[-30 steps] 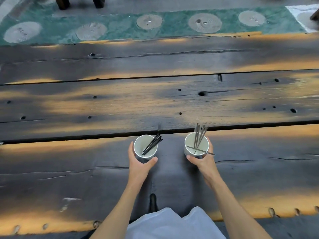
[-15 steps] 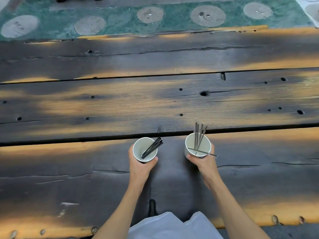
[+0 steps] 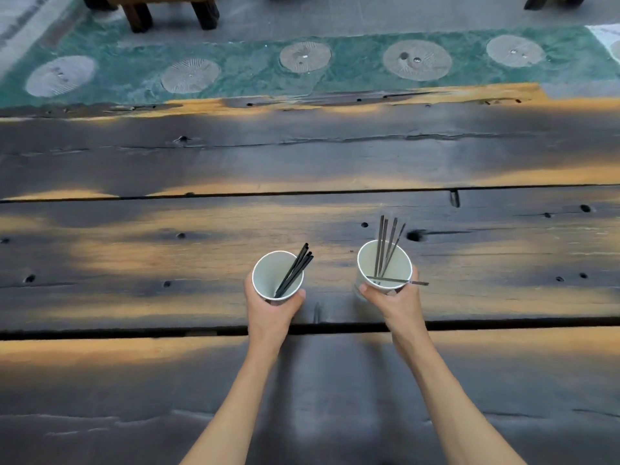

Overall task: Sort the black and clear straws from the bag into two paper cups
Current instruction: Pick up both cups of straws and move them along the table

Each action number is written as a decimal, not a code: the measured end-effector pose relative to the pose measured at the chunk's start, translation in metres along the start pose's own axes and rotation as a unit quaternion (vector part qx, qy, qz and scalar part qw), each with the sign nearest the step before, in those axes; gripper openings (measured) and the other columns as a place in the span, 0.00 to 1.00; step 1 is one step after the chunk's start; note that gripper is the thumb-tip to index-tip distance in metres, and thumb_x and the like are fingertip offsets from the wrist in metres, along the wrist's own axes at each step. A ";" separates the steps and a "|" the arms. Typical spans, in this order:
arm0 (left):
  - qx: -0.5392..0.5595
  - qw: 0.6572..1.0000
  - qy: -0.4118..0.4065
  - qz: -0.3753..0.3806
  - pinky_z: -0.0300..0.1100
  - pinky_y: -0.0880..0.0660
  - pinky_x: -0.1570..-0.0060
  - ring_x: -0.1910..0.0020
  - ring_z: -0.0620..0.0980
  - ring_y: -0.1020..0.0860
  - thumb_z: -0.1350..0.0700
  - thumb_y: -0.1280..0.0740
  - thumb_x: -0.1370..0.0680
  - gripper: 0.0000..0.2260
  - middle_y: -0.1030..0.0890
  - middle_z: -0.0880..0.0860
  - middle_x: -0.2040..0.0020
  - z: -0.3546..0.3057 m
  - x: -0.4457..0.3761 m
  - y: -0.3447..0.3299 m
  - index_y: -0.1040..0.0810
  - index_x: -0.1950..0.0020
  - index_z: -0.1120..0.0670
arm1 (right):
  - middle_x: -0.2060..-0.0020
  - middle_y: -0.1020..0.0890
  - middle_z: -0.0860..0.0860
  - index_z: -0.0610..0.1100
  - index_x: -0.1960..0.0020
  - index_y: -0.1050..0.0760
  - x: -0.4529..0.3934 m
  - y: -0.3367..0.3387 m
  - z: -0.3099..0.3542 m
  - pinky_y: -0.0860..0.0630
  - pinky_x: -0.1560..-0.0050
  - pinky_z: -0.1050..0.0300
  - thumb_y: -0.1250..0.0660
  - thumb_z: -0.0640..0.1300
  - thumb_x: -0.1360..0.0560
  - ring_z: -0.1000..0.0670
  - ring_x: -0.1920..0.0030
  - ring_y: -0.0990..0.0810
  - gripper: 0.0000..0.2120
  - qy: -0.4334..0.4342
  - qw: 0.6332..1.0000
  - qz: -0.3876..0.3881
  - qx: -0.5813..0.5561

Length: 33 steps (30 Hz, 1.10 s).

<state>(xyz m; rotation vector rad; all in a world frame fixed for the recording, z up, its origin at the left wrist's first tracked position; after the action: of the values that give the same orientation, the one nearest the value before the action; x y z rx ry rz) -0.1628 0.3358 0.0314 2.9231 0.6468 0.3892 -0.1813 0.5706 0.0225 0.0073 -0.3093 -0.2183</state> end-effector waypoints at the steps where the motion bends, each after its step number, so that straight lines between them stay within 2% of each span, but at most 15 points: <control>1: 0.002 1.000 -0.008 -0.004 0.24 0.27 0.52 0.52 0.28 0.23 0.67 0.21 0.32 0.32 0.23 0.44 0.43 -0.006 -0.015 -0.005 0.32 0.36 0.49 | 0.42 0.18 0.49 0.47 0.34 0.33 -0.013 -0.005 0.007 0.23 0.39 0.55 0.21 0.34 0.35 0.57 0.44 0.18 0.35 0.009 1.000 0.000 -0.004; 3: 0.012 1.000 -0.014 -0.003 0.28 0.26 0.49 0.50 0.30 0.23 0.66 0.21 0.32 0.32 0.23 0.43 0.43 -0.015 -0.044 -0.014 0.32 0.35 0.49 | 0.43 0.18 0.50 0.48 0.36 0.33 -0.040 -0.015 0.021 0.22 0.40 0.55 0.22 0.30 0.34 0.60 0.46 0.18 0.34 0.024 1.000 0.002 -0.010; 4: 0.017 1.000 -0.017 0.000 0.32 0.25 0.45 0.48 0.32 0.22 0.66 0.21 0.33 0.33 0.22 0.44 0.42 -0.018 -0.060 -0.018 0.32 0.35 0.49 | 0.43 0.18 0.51 0.49 0.36 0.33 -0.055 -0.021 0.026 0.22 0.40 0.55 0.22 0.30 0.34 0.59 0.46 0.18 0.33 0.028 1.000 0.002 -0.010; 7: 0.016 0.999 -0.031 0.010 0.47 0.23 0.39 0.41 0.46 0.22 0.63 0.19 0.33 0.34 0.22 0.48 0.39 -0.026 -0.106 -0.031 0.32 0.33 0.50 | 0.45 0.18 0.55 0.53 0.38 0.32 -0.098 -0.037 0.039 0.22 0.42 0.57 0.22 0.31 0.33 0.61 0.47 0.18 0.33 0.039 0.999 0.006 -0.008; 8: 0.020 0.999 -0.033 0.018 0.47 0.23 0.40 0.40 0.47 0.22 0.63 0.19 0.33 0.35 0.22 0.49 0.38 -0.029 -0.120 -0.035 0.32 0.33 0.51 | 0.45 0.18 0.55 0.52 0.37 0.32 -0.110 -0.042 0.044 0.22 0.42 0.57 0.22 0.32 0.34 0.61 0.47 0.18 0.33 0.043 0.999 0.006 -0.005; 12: 0.045 0.997 -0.037 0.045 0.36 0.21 0.48 0.40 0.45 0.22 0.65 0.20 0.33 0.35 0.23 0.50 0.37 -0.040 -0.173 -0.055 0.33 0.31 0.51 | 0.42 0.19 0.52 0.48 0.32 0.33 -0.167 -0.065 0.056 0.23 0.38 0.51 0.19 0.39 0.36 0.57 0.43 0.19 0.38 0.055 0.998 0.008 0.015; 15: 0.056 0.996 -0.042 0.063 0.30 0.23 0.56 0.43 0.44 0.23 0.67 0.21 0.32 0.35 0.24 0.53 0.36 -0.046 -0.208 -0.068 0.33 0.31 0.53 | 0.42 0.19 0.50 0.48 0.33 0.32 -0.203 -0.082 0.062 0.22 0.37 0.50 0.20 0.39 0.36 0.54 0.43 0.20 0.35 0.068 0.997 0.004 0.022; 17: 0.055 0.995 -0.050 0.063 0.29 0.24 0.57 0.44 0.43 0.23 0.68 0.21 0.32 0.34 0.24 0.53 0.36 -0.048 -0.230 -0.076 0.33 0.31 0.54 | 0.41 0.20 0.51 0.49 0.34 0.33 -0.225 -0.092 0.061 0.23 0.36 0.50 0.20 0.38 0.35 0.55 0.42 0.20 0.35 0.071 0.997 0.001 0.015; 21: 0.056 0.995 -0.062 0.053 0.27 0.25 0.59 0.42 0.45 0.23 0.67 0.21 0.32 0.35 0.25 0.53 0.37 -0.049 -0.263 -0.087 0.33 0.31 0.52 | 0.39 0.21 0.51 0.50 0.33 0.35 -0.262 -0.108 0.054 0.25 0.34 0.45 0.19 0.44 0.37 0.53 0.39 0.21 0.38 0.067 0.998 0.009 0.015; 26: 0.061 0.994 -0.064 0.059 0.26 0.25 0.59 0.43 0.44 0.24 0.68 0.22 0.32 0.35 0.25 0.53 0.37 -0.044 -0.288 -0.102 0.34 0.31 0.52 | 0.40 0.21 0.51 0.50 0.33 0.35 -0.289 -0.121 0.043 0.25 0.34 0.43 0.19 0.46 0.38 0.53 0.39 0.21 0.39 0.070 0.997 0.010 0.019; 29: 0.056 0.994 -0.073 0.055 0.28 0.24 0.56 0.39 0.48 0.24 0.66 0.21 0.32 0.35 0.25 0.54 0.36 -0.035 -0.301 -0.107 0.34 0.31 0.52 | 0.39 0.20 0.51 0.48 0.32 0.34 -0.298 -0.124 0.037 0.25 0.34 0.44 0.19 0.45 0.37 0.53 0.39 0.21 0.39 0.073 0.997 0.011 0.020; 33: 0.038 0.995 -0.082 0.050 0.40 0.24 0.39 0.37 0.46 0.24 0.62 0.19 0.33 0.36 0.24 0.49 0.37 -0.024 -0.315 -0.107 0.34 0.32 0.49 | 0.39 0.21 0.52 0.50 0.32 0.36 -0.305 -0.121 0.031 0.25 0.34 0.47 0.19 0.44 0.36 0.54 0.39 0.22 0.38 0.072 0.997 0.005 0.034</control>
<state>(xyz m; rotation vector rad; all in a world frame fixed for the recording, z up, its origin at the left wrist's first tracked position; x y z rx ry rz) -0.4875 0.2985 -0.0345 3.0263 0.5033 0.1354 -0.4997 0.5191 -0.0447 0.0876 -0.1721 -0.1967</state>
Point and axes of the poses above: each hand's wrist, its own x-axis away from the middle knuckle, its own y-axis out of the back of the hand, z = x × y, the point moved 3 cm from there along -x, towards the middle knuckle
